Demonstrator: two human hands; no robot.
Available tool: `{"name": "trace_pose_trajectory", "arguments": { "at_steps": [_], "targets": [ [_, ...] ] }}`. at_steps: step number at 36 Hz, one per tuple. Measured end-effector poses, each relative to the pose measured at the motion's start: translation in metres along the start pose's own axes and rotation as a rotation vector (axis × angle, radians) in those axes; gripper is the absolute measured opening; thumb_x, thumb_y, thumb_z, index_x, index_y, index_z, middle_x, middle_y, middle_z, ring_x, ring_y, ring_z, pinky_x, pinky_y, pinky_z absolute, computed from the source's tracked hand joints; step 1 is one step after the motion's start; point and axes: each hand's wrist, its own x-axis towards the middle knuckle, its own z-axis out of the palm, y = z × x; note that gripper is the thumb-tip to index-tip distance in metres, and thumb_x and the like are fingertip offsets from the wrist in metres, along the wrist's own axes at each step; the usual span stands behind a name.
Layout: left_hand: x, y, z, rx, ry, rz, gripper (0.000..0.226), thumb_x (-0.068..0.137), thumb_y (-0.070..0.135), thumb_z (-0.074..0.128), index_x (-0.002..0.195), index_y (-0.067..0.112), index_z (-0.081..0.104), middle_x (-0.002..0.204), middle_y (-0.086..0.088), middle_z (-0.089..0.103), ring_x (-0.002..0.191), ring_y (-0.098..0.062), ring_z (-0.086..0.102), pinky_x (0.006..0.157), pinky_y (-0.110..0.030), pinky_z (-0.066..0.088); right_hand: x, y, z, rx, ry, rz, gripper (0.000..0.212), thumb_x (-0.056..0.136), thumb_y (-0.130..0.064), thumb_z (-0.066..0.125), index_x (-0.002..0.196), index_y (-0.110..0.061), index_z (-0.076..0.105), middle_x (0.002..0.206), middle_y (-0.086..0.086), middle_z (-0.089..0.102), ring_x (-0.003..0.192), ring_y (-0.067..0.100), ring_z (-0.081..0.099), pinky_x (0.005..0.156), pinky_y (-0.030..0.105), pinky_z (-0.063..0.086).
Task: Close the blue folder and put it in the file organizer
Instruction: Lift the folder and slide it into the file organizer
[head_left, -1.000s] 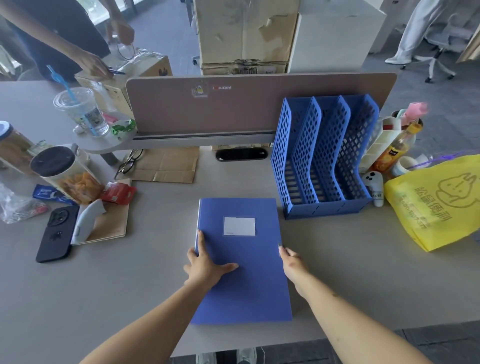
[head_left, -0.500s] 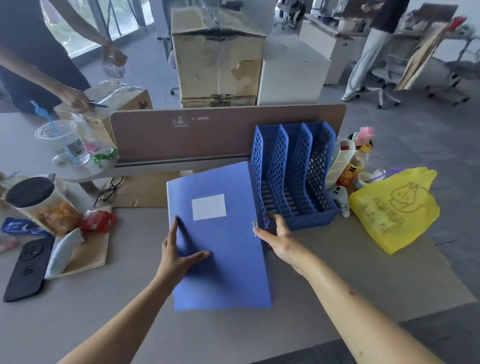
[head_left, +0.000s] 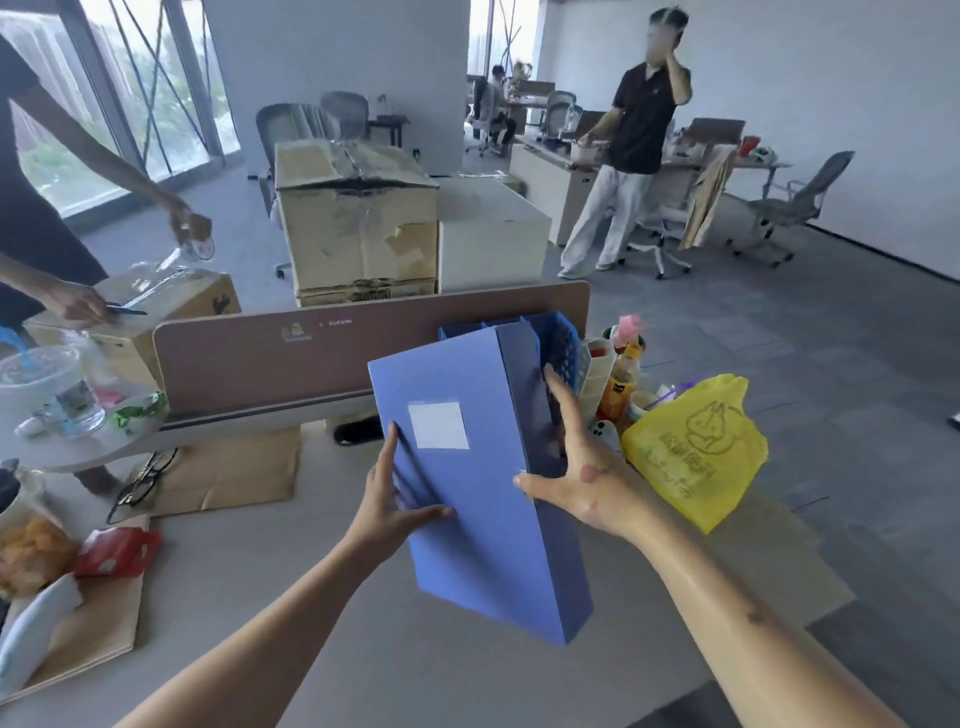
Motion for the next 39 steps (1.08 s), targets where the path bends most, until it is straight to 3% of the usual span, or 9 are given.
{"name": "trace_pose_trajectory", "arguments": {
  "at_steps": [2, 7, 10, 13, 16, 18, 30, 35, 39],
  "targets": [
    [0.010, 0.012, 0.012, 0.006, 0.000, -0.001, 0.130, 0.046, 0.061, 0.090, 0.146, 0.062, 0.007, 0.155, 0.034, 0.011, 0.147, -0.011, 0.023, 0.117, -0.050, 0.030, -0.006, 0.000, -0.007, -0.029, 0.070, -0.040, 0.110, 0.076, -0.029, 0.075, 0.144, -0.064, -0.004, 0.131, -0.055, 0.017, 0.127, 0.000, 0.041, 0.108, 0.033, 0.042],
    [0.032, 0.052, 0.042, -0.014, 0.003, -0.023, 0.115, 0.063, 0.061, 0.082, 0.151, 0.049, 0.008, 0.163, 0.018, 0.005, 0.151, -0.009, 0.007, 0.120, -0.046, 0.022, -0.016, 0.006, -0.014, -0.052, 0.255, -0.076, 0.105, 0.079, -0.026, 0.073, 0.144, -0.064, 0.000, 0.145, -0.042, 0.026, 0.128, -0.003, 0.045, 0.097, 0.027, 0.046],
    [0.044, 0.084, 0.056, -0.105, -0.076, -0.084, 0.105, 0.071, 0.059, 0.077, 0.149, 0.055, 0.007, 0.157, 0.026, 0.012, 0.143, -0.012, 0.025, 0.109, -0.047, 0.038, -0.015, 0.007, -0.013, -0.077, 0.354, -0.090, 0.102, 0.081, -0.027, 0.072, 0.147, -0.060, 0.002, 0.128, -0.061, 0.006, 0.117, -0.014, 0.041, 0.085, 0.019, 0.043],
    [0.058, 0.113, 0.064, -0.172, -0.173, -0.143, 0.105, 0.072, 0.058, 0.076, 0.147, 0.058, 0.004, 0.156, 0.020, 0.016, 0.138, -0.021, 0.033, 0.098, -0.051, 0.045, -0.007, 0.011, -0.007, -0.053, 0.416, -0.106, 0.102, 0.081, -0.024, 0.073, 0.150, -0.055, 0.004, 0.132, -0.058, 0.007, 0.121, -0.030, 0.029, 0.096, 0.020, 0.042],
    [0.075, 0.134, 0.067, -0.198, -0.234, -0.189, 0.116, 0.065, 0.060, 0.077, 0.149, 0.054, -0.002, 0.164, 0.011, 0.007, 0.146, -0.028, 0.026, 0.103, -0.062, 0.041, 0.004, 0.011, 0.000, -0.068, 0.492, -0.083, 0.102, 0.081, -0.025, 0.073, 0.152, -0.051, 0.005, 0.150, -0.017, 0.038, 0.134, 0.009, 0.040, 0.102, 0.043, 0.044],
    [0.086, 0.143, 0.066, -0.195, -0.253, -0.214, 0.120, 0.061, 0.060, 0.078, 0.149, 0.053, -0.003, 0.164, 0.006, 0.008, 0.147, -0.029, 0.024, 0.103, -0.064, 0.040, 0.013, 0.011, 0.002, -0.127, 0.542, -0.070, 0.103, 0.080, -0.030, 0.073, 0.153, -0.049, 0.003, 0.152, 0.002, 0.038, 0.128, 0.027, 0.043, 0.097, 0.049, 0.047],
    [0.140, 0.147, 0.039, -0.167, -0.327, -0.253, 0.119, 0.065, 0.047, 0.079, 0.149, 0.054, -0.005, 0.165, -0.004, 0.003, 0.145, -0.040, 0.026, 0.100, -0.058, 0.047, 0.069, 0.017, 0.006, -0.145, 0.537, -0.132, 0.101, 0.085, -0.034, 0.069, 0.150, -0.052, -0.006, 0.151, 0.011, 0.037, 0.121, 0.040, 0.056, 0.090, 0.050, 0.053],
    [0.163, 0.142, 0.027, -0.135, -0.374, -0.204, 0.126, 0.060, 0.043, 0.084, 0.148, 0.055, -0.006, 0.166, -0.005, 0.000, 0.121, -0.027, 0.052, 0.098, -0.056, 0.050, 0.088, 0.025, 0.013, -0.105, 0.547, -0.165, 0.102, 0.085, -0.029, 0.068, 0.156, -0.036, -0.005, 0.162, -0.013, 0.019, 0.133, 0.016, 0.037, 0.096, 0.043, 0.049],
    [0.175, 0.132, 0.021, -0.129, -0.374, -0.155, 0.124, 0.065, 0.033, 0.089, 0.147, 0.058, -0.002, 0.166, -0.004, -0.006, 0.151, -0.020, 0.010, 0.091, -0.057, 0.054, 0.104, 0.036, 0.026, -0.024, 0.562, -0.145, 0.108, 0.086, -0.030, 0.071, 0.157, -0.025, -0.009, 0.161, -0.023, 0.001, 0.126, -0.040, 0.001, 0.091, 0.025, 0.050]
  ]
}}
